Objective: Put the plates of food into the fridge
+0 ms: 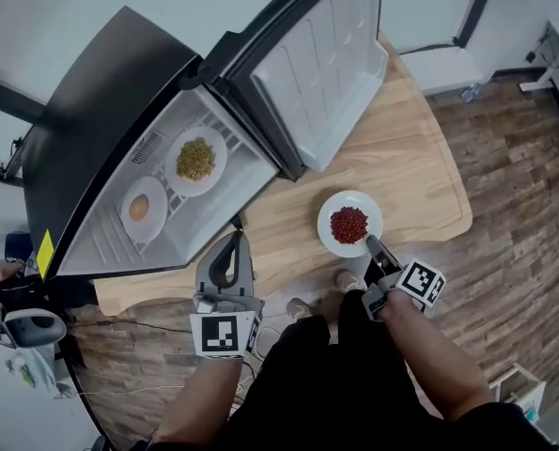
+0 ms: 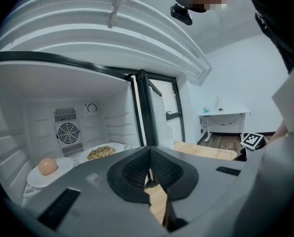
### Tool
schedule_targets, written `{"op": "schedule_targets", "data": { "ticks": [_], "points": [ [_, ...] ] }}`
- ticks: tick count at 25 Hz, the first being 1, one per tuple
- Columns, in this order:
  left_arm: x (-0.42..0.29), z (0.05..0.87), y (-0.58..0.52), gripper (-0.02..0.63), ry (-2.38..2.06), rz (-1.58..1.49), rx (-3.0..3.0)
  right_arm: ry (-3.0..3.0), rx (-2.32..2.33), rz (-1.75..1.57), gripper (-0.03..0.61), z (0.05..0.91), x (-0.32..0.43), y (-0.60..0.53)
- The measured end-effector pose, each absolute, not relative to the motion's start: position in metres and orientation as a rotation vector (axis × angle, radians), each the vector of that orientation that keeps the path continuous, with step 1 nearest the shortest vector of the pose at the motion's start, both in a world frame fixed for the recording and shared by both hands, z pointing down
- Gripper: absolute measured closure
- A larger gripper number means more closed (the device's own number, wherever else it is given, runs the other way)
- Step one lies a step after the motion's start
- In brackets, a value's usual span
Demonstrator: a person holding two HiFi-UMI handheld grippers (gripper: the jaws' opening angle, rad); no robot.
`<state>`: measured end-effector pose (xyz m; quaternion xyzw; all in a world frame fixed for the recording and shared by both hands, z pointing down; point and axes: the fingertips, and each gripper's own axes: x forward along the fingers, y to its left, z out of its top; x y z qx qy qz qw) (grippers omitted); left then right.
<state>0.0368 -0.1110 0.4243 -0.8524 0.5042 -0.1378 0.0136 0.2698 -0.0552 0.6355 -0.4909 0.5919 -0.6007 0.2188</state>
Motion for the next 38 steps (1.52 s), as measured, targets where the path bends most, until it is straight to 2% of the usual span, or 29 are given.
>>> {"op": "schedule_targets", "data": {
  "ticks": [17,24,31,38],
  "points": [
    [-0.045,0.393,-0.092,0.609,1.800,-0.301,-2.498,1.858,-1.197,-1.679,0.546,0.572,0.208,-0.085],
    [-0.083,0.383,-0.077,0.609,1.916,-0.260,-2.402,1.961,-1.136,-1.715,0.546,0.562,0.170,-0.099],
    [-0.123,0.386,-0.065,0.609,2.059,-0.355,-2.337,2.051,-1.102,-1.729,0.546,0.557,0.136,-0.116],
    [-0.169,0.378,-0.058,0.610,2.135,-0.234,-2.236,2.114,-1.047,-1.765,0.546,0.557,0.086,-0.129]
  ]
}}
